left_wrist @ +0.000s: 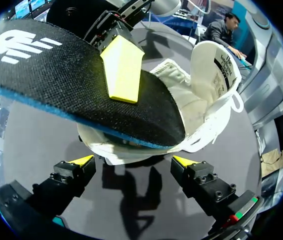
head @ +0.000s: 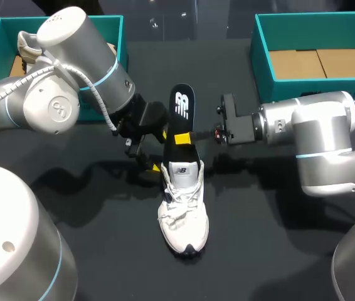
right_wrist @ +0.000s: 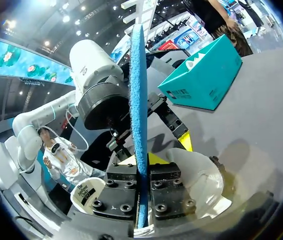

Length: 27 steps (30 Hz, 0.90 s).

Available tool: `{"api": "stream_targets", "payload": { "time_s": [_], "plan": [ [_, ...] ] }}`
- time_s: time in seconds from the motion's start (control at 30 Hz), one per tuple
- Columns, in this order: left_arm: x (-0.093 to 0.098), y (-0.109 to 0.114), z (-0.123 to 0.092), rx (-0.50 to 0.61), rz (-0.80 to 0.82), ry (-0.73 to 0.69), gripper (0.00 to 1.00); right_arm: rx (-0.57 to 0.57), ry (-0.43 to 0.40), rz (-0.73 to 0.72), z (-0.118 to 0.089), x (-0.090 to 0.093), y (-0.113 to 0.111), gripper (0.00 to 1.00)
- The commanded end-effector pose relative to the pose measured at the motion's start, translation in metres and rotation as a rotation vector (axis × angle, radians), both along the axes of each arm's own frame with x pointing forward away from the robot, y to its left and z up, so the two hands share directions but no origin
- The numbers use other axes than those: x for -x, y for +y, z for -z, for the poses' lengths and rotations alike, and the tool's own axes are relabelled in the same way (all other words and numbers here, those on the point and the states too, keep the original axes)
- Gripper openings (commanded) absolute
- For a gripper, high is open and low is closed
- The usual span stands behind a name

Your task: Take the shoe out of the shoebox, open the shoe tongue, remove and reinsert the insole, then place the shoe into the shoebox

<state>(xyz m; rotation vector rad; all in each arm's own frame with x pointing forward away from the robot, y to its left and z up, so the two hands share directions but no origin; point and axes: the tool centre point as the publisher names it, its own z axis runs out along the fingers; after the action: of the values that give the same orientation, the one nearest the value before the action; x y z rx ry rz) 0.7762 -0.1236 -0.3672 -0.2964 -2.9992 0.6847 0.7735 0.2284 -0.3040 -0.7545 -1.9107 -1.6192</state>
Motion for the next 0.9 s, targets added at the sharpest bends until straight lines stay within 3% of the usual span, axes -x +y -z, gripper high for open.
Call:
{"api": "stream_targets", "payload": {
  "time_s": [0.03, 0.9],
  "plan": [
    [-0.001, -0.001, 0.001, -0.003, 0.001, 0.000, 1.00, 0.007, 0.015, 0.004, 0.007, 0.003, 0.001, 0.00],
    [-0.001, -0.001, 0.001, -0.003, 0.001, 0.000, 1.00, 0.014, 0.163, -0.001, 0.042, 0.040, 0.008, 0.00]
  ]
}}
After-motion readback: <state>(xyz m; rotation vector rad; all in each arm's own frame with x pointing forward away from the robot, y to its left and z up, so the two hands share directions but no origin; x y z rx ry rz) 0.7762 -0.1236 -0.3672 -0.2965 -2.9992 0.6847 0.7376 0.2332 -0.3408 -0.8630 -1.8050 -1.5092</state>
